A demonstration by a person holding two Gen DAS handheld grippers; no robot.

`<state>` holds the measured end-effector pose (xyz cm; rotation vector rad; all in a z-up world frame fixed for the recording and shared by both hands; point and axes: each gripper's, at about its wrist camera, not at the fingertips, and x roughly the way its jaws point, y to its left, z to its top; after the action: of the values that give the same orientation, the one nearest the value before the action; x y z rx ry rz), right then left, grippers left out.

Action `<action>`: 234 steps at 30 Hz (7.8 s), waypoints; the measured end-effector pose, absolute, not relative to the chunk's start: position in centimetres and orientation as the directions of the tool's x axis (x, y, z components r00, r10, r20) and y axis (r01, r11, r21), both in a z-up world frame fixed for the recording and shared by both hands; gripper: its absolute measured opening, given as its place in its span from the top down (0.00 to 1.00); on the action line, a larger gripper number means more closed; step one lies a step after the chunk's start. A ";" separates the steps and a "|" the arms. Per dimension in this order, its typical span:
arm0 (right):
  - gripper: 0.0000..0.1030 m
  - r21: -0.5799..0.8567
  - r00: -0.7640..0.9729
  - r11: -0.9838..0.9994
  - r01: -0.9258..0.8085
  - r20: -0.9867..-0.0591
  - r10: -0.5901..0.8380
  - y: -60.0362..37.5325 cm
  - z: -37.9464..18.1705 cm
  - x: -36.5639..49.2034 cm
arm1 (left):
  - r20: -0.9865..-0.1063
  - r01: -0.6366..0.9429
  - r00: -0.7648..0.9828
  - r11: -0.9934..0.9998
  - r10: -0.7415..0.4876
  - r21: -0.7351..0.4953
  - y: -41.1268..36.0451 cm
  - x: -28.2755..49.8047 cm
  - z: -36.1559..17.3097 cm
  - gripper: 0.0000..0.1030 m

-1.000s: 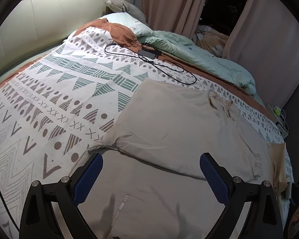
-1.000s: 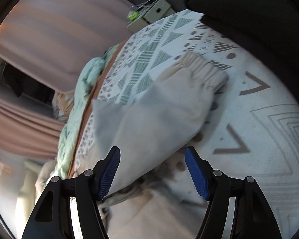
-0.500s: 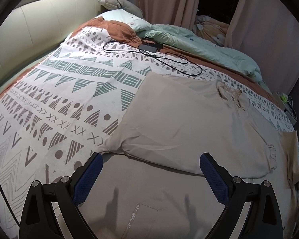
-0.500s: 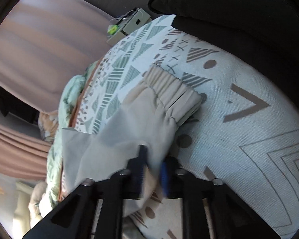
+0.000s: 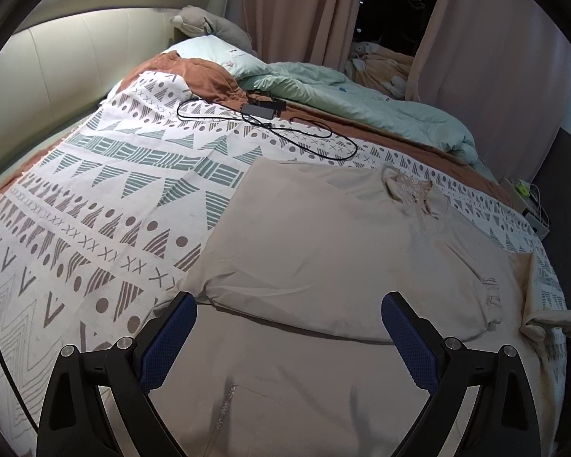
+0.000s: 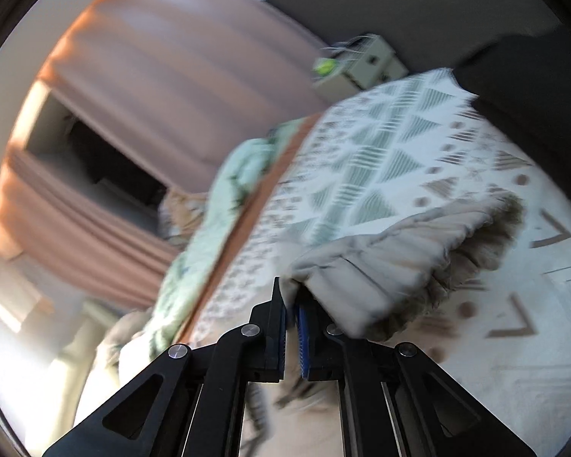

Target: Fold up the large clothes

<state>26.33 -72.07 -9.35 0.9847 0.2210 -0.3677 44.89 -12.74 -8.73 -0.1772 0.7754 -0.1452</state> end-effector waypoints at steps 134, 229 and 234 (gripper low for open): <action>0.85 0.776 0.789 0.173 0.607 -0.614 -0.017 -69.1 -21.9 29.4 | -0.830 0.126 0.509 0.974 -0.227 -0.189 -25.6 53.7 -18.9 0.68; 0.31 0.706 0.838 0.605 0.368 -0.534 0.113 -59.4 -15.3 -5.8 | -0.633 -0.056 0.688 0.845 -0.354 -0.532 8.8 14.1 -9.1 0.25; 0.36 0.725 0.821 0.590 0.355 -0.544 0.175 -59.5 -18.0 -3.0 | -0.670 -0.070 0.631 0.832 -0.391 -0.551 7.8 16.2 -11.9 0.39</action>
<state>-2.97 -59.46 -17.99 0.9504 0.6226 -0.1131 16.19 7.84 -11.90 -0.5761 0.8800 -0.1960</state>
